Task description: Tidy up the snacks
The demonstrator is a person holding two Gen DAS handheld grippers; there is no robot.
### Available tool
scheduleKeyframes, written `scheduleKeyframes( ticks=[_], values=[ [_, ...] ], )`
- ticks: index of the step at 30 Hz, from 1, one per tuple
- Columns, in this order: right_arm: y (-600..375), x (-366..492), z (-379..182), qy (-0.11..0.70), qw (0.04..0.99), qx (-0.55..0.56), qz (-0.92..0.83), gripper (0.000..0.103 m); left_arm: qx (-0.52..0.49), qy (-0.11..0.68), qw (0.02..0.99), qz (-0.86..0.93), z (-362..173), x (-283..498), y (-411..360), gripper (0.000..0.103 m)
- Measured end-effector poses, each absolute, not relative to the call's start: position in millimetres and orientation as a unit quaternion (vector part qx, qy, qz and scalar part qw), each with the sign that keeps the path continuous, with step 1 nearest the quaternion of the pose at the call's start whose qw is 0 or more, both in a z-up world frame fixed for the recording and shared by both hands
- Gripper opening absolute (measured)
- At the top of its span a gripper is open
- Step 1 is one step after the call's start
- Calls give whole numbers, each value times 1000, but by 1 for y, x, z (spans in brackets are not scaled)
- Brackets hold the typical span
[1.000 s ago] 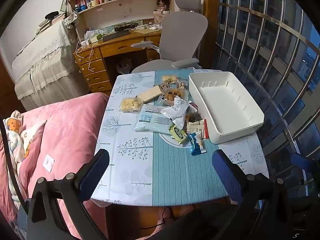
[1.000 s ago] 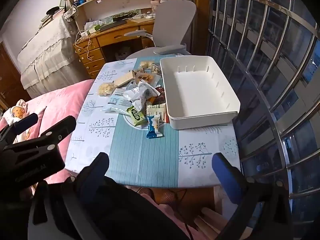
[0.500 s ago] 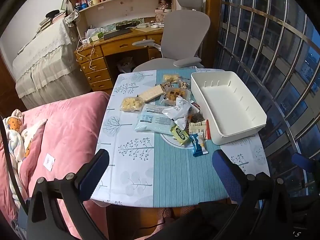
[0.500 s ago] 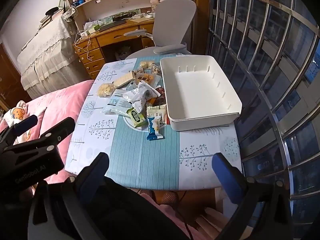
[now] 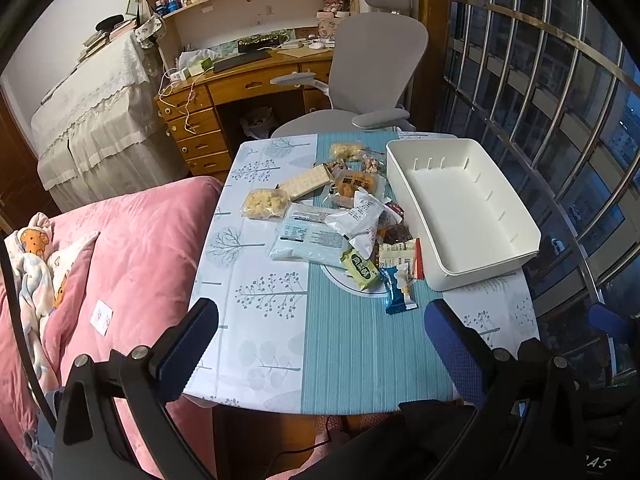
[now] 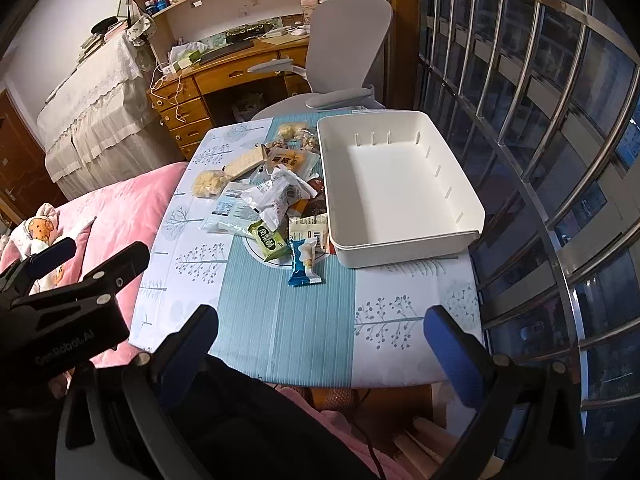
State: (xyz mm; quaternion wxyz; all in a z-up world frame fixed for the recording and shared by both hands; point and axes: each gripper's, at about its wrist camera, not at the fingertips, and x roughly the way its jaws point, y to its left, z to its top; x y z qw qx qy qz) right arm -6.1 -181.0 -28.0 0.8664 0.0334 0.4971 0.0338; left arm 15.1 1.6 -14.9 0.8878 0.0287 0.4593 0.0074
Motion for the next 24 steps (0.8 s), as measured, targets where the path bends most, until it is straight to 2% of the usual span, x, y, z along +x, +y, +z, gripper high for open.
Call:
scheduleKeyframes(
  ticks=[24],
  values=[
    [-209, 6, -36, 511, 856, 4, 75, 103, -27, 477, 877, 42, -23, 13, -27, 102]
  ],
)
